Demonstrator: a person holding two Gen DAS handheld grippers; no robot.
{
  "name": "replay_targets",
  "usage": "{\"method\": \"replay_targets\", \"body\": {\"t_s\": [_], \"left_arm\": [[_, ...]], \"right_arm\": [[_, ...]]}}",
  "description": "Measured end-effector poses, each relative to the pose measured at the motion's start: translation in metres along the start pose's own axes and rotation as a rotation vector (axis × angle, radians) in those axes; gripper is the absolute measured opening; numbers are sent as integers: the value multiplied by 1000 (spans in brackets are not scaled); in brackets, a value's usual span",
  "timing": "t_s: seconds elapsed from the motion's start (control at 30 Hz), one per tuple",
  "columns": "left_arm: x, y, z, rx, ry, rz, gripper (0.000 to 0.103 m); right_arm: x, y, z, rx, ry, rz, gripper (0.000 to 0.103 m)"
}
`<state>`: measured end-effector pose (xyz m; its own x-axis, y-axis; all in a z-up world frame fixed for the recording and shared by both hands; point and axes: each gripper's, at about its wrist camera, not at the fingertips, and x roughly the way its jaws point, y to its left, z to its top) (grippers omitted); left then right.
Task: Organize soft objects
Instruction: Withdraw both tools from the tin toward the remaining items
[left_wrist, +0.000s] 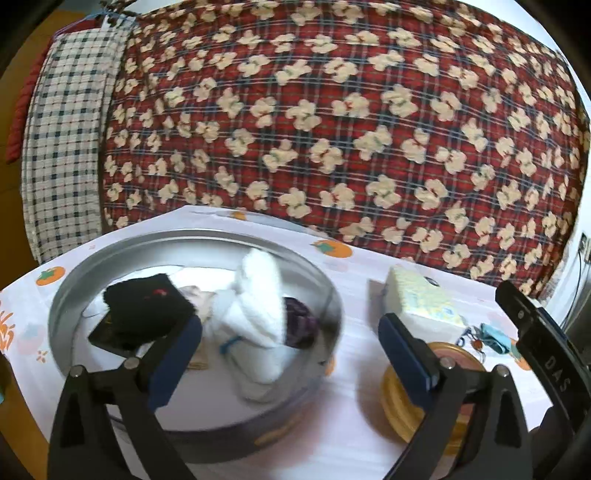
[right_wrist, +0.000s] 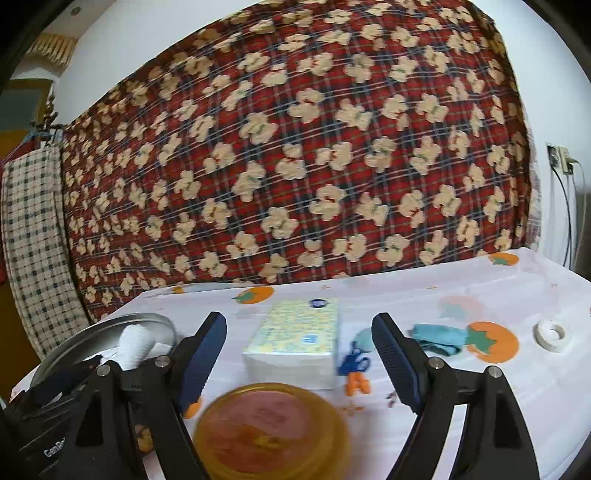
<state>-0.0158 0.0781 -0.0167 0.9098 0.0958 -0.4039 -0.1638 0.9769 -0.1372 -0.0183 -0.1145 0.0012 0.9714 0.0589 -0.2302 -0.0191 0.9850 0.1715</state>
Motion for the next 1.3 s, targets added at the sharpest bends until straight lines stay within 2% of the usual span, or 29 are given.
{"method": "replay_targets", "body": {"t_s": [0.47,0.83,1.03,1.1,1.3], "left_arm": [[-7,-69,-12,111,24,-85,100],[-12,-117,-22,186,42,-133,100],[-10,-136,-26,212,68,-165,100],[-10,-140,-27,220,75,-169,100],[-3,-152,-30,223,125,-201,99]], "right_arm": [[-5,-83,11,19,55,-80,83],[-6,-132,17,36,107,-113,83],[16,-152,18,-3,215,-110,79],[30,-159,18,-18,273,-93,74],[75,-173,16,-75,433,-8,73]]}}
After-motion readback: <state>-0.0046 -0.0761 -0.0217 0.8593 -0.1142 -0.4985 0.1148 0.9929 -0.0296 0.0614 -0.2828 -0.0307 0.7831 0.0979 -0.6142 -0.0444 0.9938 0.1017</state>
